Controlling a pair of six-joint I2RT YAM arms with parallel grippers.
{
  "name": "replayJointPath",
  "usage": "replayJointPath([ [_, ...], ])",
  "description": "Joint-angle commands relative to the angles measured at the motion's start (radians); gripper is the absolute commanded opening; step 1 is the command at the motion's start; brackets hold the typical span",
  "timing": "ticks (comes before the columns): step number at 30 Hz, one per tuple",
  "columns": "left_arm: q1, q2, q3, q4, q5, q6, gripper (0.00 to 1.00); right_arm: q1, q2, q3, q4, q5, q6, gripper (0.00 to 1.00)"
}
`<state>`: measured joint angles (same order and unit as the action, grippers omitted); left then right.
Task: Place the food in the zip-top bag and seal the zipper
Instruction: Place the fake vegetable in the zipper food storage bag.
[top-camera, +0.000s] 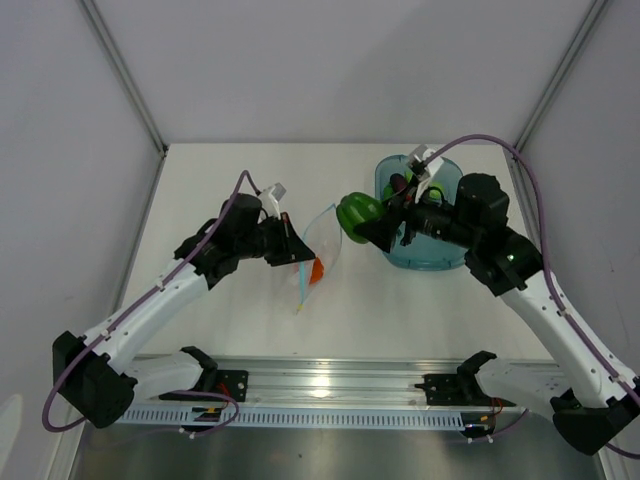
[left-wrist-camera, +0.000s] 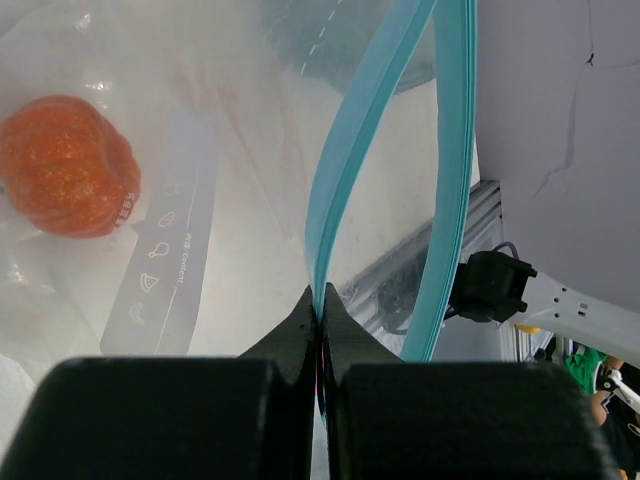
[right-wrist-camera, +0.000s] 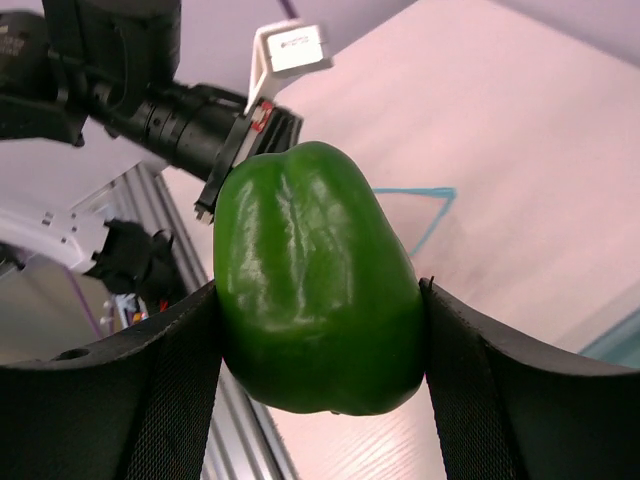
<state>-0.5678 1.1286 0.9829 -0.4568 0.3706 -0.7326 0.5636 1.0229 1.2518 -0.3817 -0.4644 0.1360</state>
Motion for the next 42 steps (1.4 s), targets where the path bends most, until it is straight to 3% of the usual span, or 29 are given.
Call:
replayJointPath([
  [1, 0.009, 0.008, 0.045, 0.003, 0.011, 0.012, 0.0, 0.035, 0.048, -0.029, 0.064, -0.114, -0.022, 0.24],
  [9, 0.011, 0.007, 0.033, 0.009, 0.021, 0.004, 0.01, 0.087, 0.155, -0.063, 0.222, -0.059, 0.102, 0.23],
  [23, 0.009, -0.023, 0.022, 0.006, 0.013, 0.002, 0.01, 0.182, 0.335, 0.078, 0.077, 0.09, 0.129, 0.25],
  [42, 0.009, -0.049, 0.034, -0.014, -0.042, 0.027, 0.01, 0.239, 0.344, 0.078, -0.131, 0.213, 0.071, 0.29],
])
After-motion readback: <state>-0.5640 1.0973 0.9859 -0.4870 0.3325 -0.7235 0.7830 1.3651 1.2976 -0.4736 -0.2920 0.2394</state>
